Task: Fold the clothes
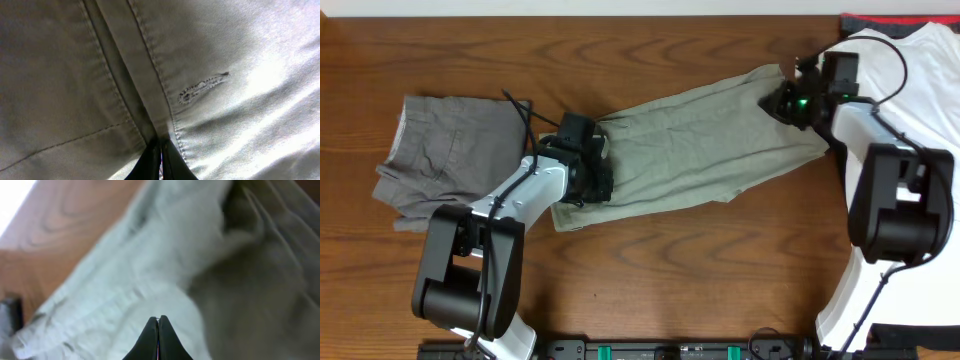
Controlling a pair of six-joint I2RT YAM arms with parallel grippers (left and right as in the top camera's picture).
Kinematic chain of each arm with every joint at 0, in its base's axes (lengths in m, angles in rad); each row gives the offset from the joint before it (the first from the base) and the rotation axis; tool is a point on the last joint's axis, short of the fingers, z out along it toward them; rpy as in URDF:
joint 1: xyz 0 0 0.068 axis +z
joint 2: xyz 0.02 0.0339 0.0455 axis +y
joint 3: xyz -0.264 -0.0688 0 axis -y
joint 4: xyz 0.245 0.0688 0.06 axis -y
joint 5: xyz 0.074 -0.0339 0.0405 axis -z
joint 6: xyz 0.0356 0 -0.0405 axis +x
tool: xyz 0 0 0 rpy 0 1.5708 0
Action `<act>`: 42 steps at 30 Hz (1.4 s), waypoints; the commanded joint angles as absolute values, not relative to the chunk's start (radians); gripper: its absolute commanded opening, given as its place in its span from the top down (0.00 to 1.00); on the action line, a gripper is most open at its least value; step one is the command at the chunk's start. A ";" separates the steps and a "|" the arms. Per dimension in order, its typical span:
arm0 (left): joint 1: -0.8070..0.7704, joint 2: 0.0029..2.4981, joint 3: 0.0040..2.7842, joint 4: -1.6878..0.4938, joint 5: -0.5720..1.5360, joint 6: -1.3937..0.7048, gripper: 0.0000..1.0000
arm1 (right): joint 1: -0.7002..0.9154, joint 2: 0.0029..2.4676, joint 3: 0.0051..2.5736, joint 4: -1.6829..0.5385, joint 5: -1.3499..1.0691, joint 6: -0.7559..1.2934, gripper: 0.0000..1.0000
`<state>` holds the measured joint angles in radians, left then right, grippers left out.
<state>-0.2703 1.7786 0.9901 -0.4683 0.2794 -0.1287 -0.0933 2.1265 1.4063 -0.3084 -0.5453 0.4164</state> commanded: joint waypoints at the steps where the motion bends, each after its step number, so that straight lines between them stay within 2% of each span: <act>1: -0.271 1.790 0.983 -0.472 0.256 -0.112 0.94 | -0.067 2.114 1.418 -0.356 -0.422 0.369 0.99; 7: -0.271 1.790 0.983 -0.473 0.256 -0.113 0.94 | -0.014 2.159 1.415 -0.336 -0.229 0.369 0.98; 11: -0.271 1.790 0.983 -0.473 0.257 -0.113 0.94 | 0.011 2.196 1.415 -0.262 -0.189 0.369 0.96; 19: -0.271 1.790 0.983 -0.473 0.257 -0.113 0.94 | 0.021 2.246 1.415 -0.043 -0.201 0.396 0.97; 24: -0.271 1.790 0.983 -0.473 0.257 -0.113 0.94 | 0.020 2.246 1.416 0.156 -0.328 0.413 0.95; 28: -0.271 1.790 0.983 -0.473 0.257 -0.114 0.94 | 0.017 2.246 1.416 0.224 -0.334 0.449 0.95; 35: -0.271 1.790 0.983 -0.477 0.257 -0.116 0.94 | 0.008 2.229 1.416 0.199 -0.442 0.397 0.97; 42: -0.271 1.790 0.983 -0.476 0.257 -0.116 0.94 | -0.023 2.083 1.416 0.011 -0.501 0.286 0.96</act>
